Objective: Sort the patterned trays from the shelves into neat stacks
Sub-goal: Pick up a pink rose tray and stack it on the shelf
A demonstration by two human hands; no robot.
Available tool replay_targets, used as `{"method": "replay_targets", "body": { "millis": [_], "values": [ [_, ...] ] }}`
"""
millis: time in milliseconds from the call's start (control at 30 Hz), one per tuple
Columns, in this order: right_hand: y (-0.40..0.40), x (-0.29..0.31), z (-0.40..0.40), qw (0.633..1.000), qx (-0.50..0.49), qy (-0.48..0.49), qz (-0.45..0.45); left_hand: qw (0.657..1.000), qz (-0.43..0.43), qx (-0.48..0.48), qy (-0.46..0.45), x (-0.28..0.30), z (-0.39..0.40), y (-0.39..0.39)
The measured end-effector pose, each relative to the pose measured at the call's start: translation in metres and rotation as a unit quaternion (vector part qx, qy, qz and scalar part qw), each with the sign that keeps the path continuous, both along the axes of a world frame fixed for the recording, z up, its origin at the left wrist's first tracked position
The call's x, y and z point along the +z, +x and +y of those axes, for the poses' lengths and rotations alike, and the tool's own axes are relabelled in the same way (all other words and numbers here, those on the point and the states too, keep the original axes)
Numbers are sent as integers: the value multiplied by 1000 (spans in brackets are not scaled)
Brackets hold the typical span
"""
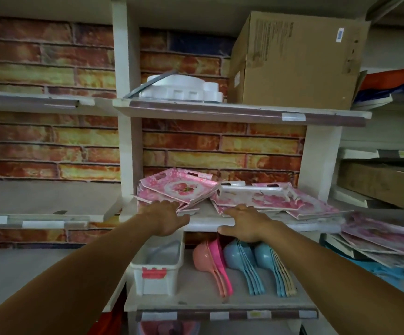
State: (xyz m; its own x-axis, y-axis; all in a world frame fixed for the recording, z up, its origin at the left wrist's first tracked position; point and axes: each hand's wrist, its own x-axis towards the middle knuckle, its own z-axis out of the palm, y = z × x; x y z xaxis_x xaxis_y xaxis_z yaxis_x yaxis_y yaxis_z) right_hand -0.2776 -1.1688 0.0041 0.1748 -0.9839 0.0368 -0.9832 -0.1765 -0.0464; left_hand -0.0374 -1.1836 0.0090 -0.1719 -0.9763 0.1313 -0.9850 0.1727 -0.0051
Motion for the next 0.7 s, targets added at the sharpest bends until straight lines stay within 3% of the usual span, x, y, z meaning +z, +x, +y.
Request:
{"method": "replay_targets", "body": {
  "millis": [333,700],
  "values": [
    [-11,-1,-116,1000,13,5,3,1000,-18,-5,18,2,-100,-25],
    [-51,-1,-284,992,128,-11,2,997,-14,56,41,-5,-208,-90]
  ]
}}
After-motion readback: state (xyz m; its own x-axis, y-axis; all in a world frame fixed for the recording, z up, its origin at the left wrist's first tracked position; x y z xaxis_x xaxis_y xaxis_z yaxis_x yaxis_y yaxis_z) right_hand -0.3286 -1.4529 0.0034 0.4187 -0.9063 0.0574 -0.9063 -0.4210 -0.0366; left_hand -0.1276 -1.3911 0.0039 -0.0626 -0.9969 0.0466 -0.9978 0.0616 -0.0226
